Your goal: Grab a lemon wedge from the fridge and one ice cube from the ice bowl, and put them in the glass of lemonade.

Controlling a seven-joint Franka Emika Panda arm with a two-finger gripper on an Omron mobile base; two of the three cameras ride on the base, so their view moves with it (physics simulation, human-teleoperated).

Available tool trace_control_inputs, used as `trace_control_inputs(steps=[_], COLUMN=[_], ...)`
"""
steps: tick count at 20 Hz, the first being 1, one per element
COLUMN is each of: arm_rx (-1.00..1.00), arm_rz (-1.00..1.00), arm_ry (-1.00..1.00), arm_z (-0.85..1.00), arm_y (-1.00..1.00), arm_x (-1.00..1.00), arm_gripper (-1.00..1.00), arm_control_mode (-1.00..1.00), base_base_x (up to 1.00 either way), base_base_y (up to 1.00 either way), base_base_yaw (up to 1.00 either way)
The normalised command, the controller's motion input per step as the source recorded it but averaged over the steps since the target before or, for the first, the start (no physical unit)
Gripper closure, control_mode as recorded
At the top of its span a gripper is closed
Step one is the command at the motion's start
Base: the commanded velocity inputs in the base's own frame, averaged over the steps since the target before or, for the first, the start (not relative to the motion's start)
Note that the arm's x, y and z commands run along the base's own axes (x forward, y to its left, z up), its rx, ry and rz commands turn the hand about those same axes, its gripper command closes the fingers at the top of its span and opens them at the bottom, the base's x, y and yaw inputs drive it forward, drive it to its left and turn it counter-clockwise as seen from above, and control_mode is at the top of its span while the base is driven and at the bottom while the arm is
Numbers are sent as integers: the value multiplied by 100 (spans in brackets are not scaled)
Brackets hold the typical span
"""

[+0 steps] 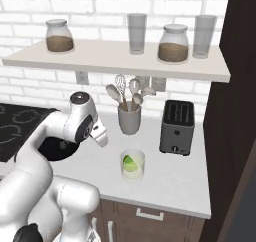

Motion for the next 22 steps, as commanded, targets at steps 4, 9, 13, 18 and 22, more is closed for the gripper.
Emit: trace_control_inputs(steps=[4, 9, 13, 18, 22], arm_rx=[-16, -9, -3, -4, -10], arm_rz=[17, 21, 31, 29, 6], arm_ry=[-13, -1, 17, 29, 5], arm_z=[-1, -2, 0, 0, -3], arm_y=[100, 100, 100, 88, 32], arm_x=[0, 0, 0, 6, 24], arm_gripper=[-100, -100, -100, -100, -100], arm_control_mode=[-100, -100, -100, -100, -100], base_base_x=[0, 0, 0, 0, 0], base_base_y=[0, 0, 0, 0, 0], base_base_yaw=[0, 0, 0, 0, 0])
